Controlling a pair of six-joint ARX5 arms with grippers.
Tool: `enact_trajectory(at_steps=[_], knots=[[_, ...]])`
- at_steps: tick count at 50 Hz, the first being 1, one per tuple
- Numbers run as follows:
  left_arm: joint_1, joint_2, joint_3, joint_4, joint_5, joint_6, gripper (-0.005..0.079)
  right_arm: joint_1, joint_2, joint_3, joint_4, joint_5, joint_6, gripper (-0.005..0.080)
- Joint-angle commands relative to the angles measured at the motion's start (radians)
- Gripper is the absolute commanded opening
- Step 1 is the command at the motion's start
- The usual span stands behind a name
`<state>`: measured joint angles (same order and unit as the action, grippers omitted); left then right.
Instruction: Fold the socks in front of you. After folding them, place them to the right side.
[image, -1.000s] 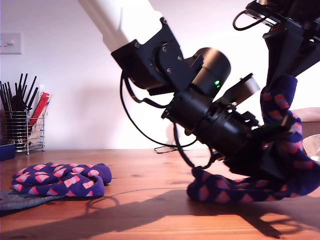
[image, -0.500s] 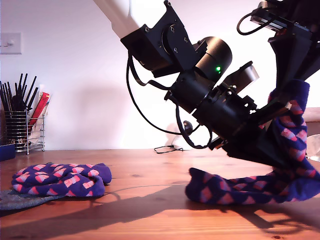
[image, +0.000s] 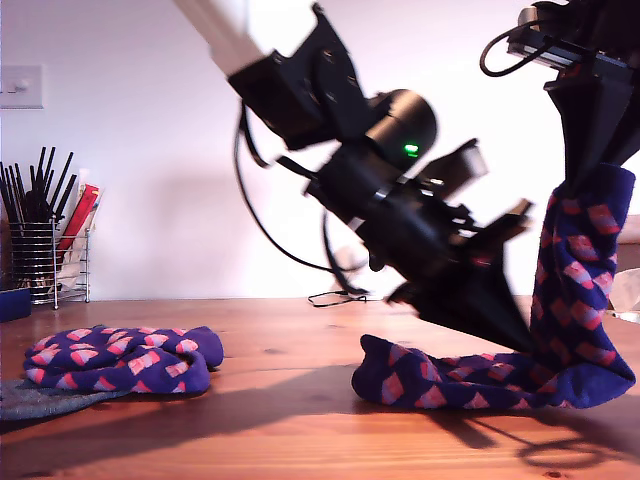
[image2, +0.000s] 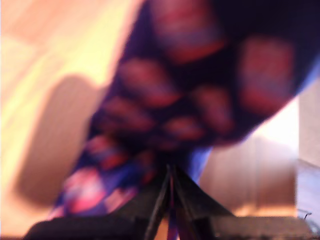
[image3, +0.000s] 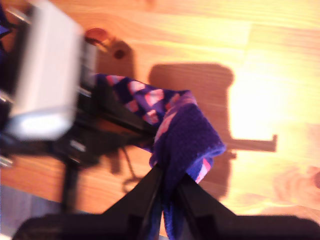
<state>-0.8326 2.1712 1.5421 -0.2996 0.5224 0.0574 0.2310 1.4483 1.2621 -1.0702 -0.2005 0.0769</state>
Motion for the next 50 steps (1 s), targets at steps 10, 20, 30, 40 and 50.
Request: enact_trajectory(at_steps=[10,20,30,40,50], knots=[[0.048,-0.045,0.005,-0.131,-0.081,0.083,-0.0021,0.005,-0.013,0.012,0.005,0.002,-0.006,-0.0013],[0.077,-0.048,0.005,-0.203,-0.123,0.089,-0.0021,0.005,-0.013,0.012,0.007,0.002,-0.008,-0.0013],[0.086,-0.087,0.014,-0.249,-0.192,0.123,-0.0021,0.005,-0.013,0.012,0.010,0.002,-0.014,-0.0013],[0.086,-0.125,0.041,-0.318,-0.225,0.145,-0.0021,0.005,-0.013,0.012,0.010,0.002,-0.014,-0.0013],[0.086,-0.125,0.064,-0.422,-0.269,0.154,-0.0021,0.005,-0.013,0.012,0.011,0.002,-0.015,-0.0013]])
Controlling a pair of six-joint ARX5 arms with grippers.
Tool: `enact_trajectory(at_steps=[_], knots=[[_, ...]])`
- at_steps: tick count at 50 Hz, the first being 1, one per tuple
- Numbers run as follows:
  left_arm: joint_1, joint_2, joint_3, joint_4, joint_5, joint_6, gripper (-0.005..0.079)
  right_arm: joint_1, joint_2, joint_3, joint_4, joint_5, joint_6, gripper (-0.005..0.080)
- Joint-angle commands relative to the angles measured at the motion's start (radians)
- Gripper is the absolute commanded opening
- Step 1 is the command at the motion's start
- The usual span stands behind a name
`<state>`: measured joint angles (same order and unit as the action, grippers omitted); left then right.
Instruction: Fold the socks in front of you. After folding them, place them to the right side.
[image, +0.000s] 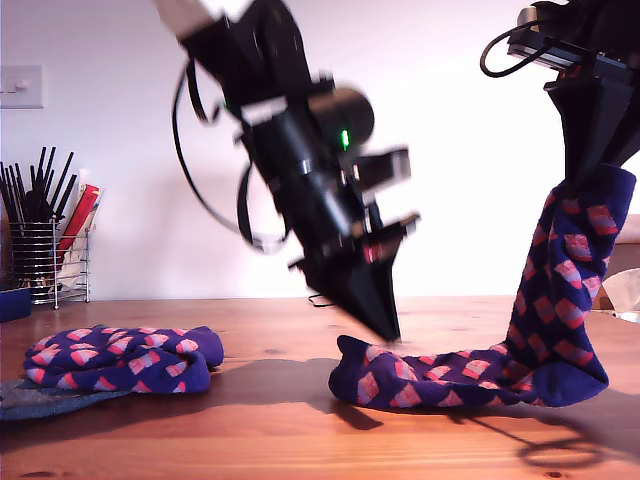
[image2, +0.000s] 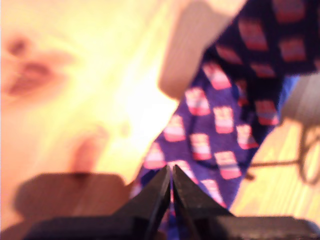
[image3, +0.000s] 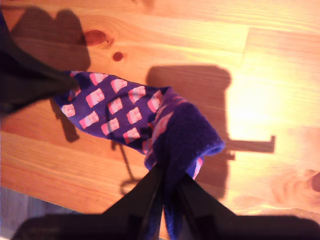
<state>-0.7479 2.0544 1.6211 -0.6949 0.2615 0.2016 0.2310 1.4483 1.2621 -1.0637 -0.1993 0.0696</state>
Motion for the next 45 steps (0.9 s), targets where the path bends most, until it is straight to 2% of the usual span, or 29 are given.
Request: enact_trajectory(at_steps=[1,17,45], knots=[[0.001,-0.008,-0.015,-0.039,-0.010,0.011,-0.0021,0.005,-0.013,0.012,0.005,0.000,-0.008,-0.0013],[0.002,-0.003,-0.015,-0.114,-0.039,0.016,-0.0021,0.005,-0.013,0.012,0.007,0.000,-0.008,-0.0013],[0.001,0.109,-0.015,-0.119,-0.056,0.042,-0.0021,0.005,-0.013,0.012,0.005,0.000,-0.009,-0.0013]])
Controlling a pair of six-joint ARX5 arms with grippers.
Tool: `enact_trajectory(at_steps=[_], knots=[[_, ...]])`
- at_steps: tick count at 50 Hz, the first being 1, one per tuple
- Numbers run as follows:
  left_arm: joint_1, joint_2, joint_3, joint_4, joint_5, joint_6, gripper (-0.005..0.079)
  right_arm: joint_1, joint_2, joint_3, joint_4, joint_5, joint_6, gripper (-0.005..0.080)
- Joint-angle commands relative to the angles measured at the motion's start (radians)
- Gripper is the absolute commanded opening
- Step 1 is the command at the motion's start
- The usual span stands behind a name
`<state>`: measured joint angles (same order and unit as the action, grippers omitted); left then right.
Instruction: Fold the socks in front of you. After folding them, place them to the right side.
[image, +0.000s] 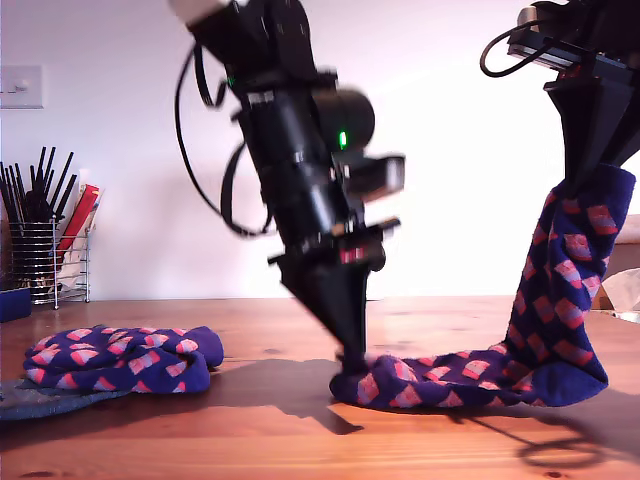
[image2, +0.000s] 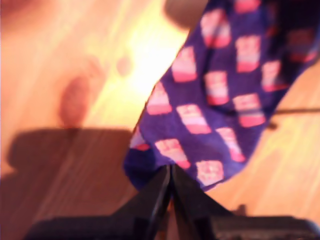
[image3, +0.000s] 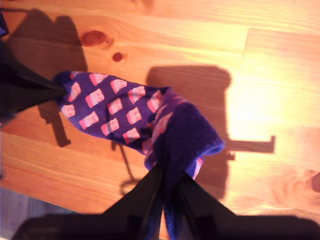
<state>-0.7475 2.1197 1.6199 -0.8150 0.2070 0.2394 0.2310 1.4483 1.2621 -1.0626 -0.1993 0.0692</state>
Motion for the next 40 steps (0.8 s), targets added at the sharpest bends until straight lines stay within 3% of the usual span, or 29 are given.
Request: enact_trajectory(at_steps=[1,27,40], knots=[[0.000,0.049,-0.014,0.002,-0.002,0.005,-0.0021,0.005,-0.013,0.012,0.003,0.000,-0.011,-0.0013],[-0.071,0.112,-0.014,0.108,0.040,0.003,-0.0021,0.005,-0.013,0.012,-0.005,-0.006,-0.018,-0.0013],[-0.117,0.112,-0.014,0.182,0.059,-0.005,-0.0021,0.005,-0.013,0.013,-0.009,-0.056,-0.018,-0.0013]])
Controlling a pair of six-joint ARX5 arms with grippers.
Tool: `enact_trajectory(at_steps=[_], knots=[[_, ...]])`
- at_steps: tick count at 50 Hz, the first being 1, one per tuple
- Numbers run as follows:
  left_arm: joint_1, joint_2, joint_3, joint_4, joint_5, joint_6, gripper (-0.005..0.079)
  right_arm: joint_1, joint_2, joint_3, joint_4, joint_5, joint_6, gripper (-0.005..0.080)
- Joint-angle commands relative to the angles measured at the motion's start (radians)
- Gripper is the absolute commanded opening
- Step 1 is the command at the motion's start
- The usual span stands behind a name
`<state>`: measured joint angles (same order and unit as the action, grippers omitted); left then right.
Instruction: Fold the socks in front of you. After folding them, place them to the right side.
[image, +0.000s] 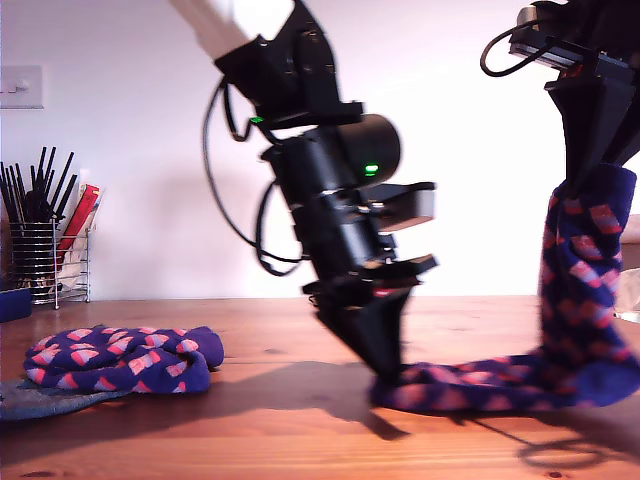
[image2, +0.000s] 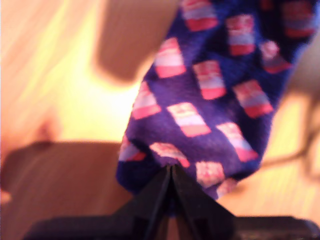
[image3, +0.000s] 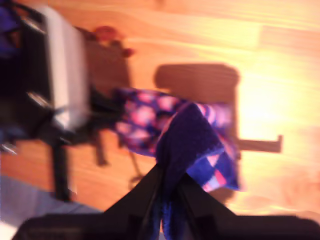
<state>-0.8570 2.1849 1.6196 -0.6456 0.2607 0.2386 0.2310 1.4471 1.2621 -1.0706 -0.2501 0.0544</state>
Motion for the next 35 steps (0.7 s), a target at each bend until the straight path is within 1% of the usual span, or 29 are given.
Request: enact_trajectory(at_steps=[1,12,26,35], knots=[[-0.010,0.047,-0.014,0.016,0.008,-0.005,-0.0021,0.005,-0.011,0.013,-0.002,-0.006,-0.003,-0.0013],[-0.023,0.047,-0.014,0.073,0.039,-0.040,-0.0021,0.012,-0.011,0.013,-0.020,-0.006,-0.002,-0.0013],[-0.023,0.047,-0.014,0.098,0.063,-0.056,-0.0021,0.059,-0.004,0.012,-0.011,-0.005,0.002,-0.0013],[-0.023,0.047,-0.014,0.097,0.075,-0.059,-0.0021,0.069,0.029,0.011,0.000,-0.002,0.011,-0.0013]])
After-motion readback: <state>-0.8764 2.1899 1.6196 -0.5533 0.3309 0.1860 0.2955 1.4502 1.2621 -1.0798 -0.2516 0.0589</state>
